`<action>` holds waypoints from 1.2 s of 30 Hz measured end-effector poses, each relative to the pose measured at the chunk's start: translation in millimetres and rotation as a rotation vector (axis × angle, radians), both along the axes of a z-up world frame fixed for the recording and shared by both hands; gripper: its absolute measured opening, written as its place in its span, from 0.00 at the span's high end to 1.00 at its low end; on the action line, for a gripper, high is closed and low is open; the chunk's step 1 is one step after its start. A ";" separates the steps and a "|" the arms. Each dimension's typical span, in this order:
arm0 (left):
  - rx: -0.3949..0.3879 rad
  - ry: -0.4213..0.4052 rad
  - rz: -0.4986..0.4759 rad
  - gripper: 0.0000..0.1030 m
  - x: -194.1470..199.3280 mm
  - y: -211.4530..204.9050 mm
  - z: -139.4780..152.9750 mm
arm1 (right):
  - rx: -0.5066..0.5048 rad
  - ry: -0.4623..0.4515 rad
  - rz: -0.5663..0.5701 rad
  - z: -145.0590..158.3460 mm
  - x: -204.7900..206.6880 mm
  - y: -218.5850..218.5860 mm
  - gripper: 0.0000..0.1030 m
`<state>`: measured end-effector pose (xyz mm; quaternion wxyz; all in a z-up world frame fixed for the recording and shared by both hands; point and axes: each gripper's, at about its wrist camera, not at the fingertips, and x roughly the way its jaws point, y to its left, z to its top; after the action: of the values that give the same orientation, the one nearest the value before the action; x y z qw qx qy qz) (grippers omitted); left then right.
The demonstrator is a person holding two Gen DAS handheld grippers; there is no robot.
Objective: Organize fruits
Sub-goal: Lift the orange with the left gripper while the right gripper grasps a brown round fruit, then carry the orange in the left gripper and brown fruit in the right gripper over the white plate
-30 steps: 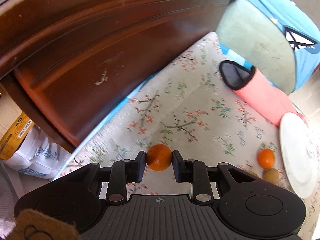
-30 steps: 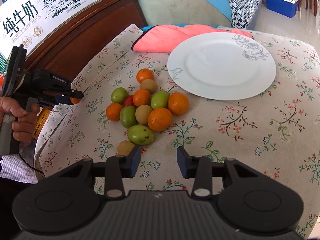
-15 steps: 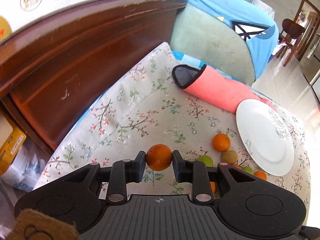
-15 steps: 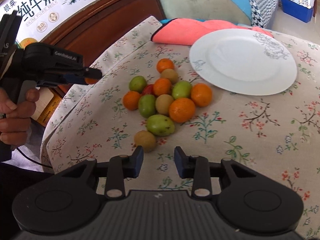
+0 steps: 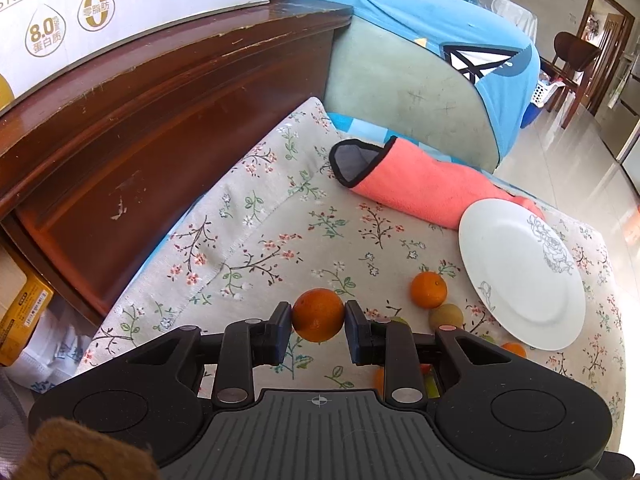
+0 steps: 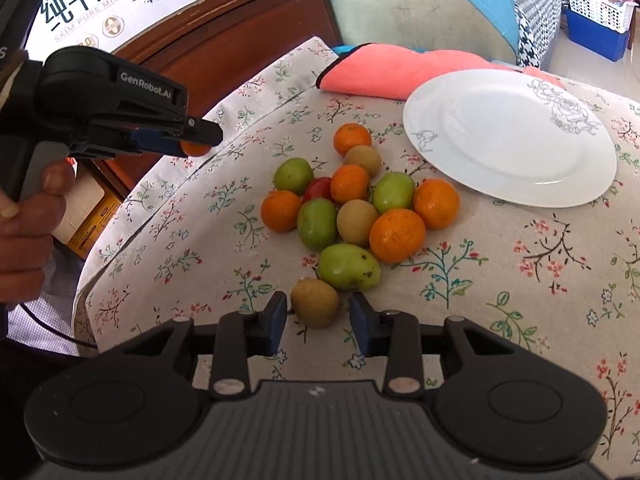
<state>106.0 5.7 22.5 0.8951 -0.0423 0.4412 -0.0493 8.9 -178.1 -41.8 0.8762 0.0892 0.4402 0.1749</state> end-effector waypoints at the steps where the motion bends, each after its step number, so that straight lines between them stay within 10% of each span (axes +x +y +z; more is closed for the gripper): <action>1: 0.001 0.000 0.000 0.75 -0.7 -0.9 -0.6 | -0.006 -0.005 0.007 0.0 -0.7 1.3 0.73; 18: 0.030 -0.016 -0.040 0.75 -8.6 -25.7 -2.2 | 0.040 -0.039 0.087 14.4 -7.3 8.6 0.74; 36: 0.075 -0.046 -0.059 0.75 -7.0 -40.9 1.0 | -0.016 -0.125 -0.081 48.1 33.5 -35.1 0.74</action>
<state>99.0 -35.2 23.5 0.9040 0.0055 0.4232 -0.0602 42.4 -213.2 6.2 0.9089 0.0888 0.3821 0.1412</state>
